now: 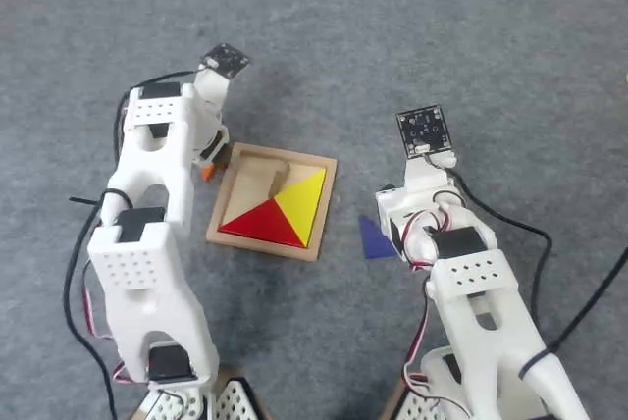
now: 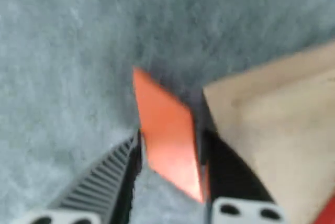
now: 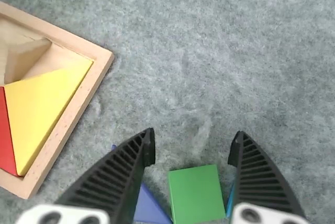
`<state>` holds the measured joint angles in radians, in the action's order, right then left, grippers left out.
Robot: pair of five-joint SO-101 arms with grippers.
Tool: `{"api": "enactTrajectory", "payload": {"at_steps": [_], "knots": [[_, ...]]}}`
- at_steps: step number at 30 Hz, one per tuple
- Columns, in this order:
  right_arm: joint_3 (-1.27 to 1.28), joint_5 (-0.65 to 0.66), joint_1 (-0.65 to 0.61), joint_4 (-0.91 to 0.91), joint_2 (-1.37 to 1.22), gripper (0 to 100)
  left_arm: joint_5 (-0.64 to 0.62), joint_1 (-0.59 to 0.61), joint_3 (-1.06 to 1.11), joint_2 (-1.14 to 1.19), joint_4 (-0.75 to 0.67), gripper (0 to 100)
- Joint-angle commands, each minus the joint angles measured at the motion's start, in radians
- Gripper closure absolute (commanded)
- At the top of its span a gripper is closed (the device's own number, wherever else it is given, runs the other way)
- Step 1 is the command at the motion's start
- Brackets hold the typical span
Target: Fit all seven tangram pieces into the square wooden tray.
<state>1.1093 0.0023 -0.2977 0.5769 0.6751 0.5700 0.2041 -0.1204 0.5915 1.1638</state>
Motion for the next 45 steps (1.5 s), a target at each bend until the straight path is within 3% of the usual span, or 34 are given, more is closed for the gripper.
{"api": "enactTrajectory", "payload": {"at_steps": [1,12,15,22,28,35,41,45], "knots": [[-0.005,0.011,0.005,-0.019,0.042,75.7,0.034,-0.014,-0.031,0.002,0.048,81],[-0.005,0.011,0.005,-0.013,0.042,75.7,0.025,0.037,-0.398,0.244,0.333,81],[-0.005,0.011,0.005,-0.013,0.042,75.7,0.029,0.081,-0.504,0.310,0.399,86],[-0.005,0.011,0.005,-0.016,0.042,75.7,0.112,0.201,-0.584,0.333,0.468,95],[-0.005,0.011,0.005,-0.018,0.041,75.7,0.273,0.364,-0.581,0.258,0.594,96],[-0.005,0.009,0.005,-0.019,0.041,75.7,0.362,0.480,-0.407,0.052,0.592,97],[-0.005,0.008,0.005,-0.019,0.041,75.7,0.460,0.485,0.021,-0.305,0.588,98],[-0.003,0.008,0.005,-0.018,0.041,75.7,0.600,0.496,0.337,-0.529,0.583,98]]}}
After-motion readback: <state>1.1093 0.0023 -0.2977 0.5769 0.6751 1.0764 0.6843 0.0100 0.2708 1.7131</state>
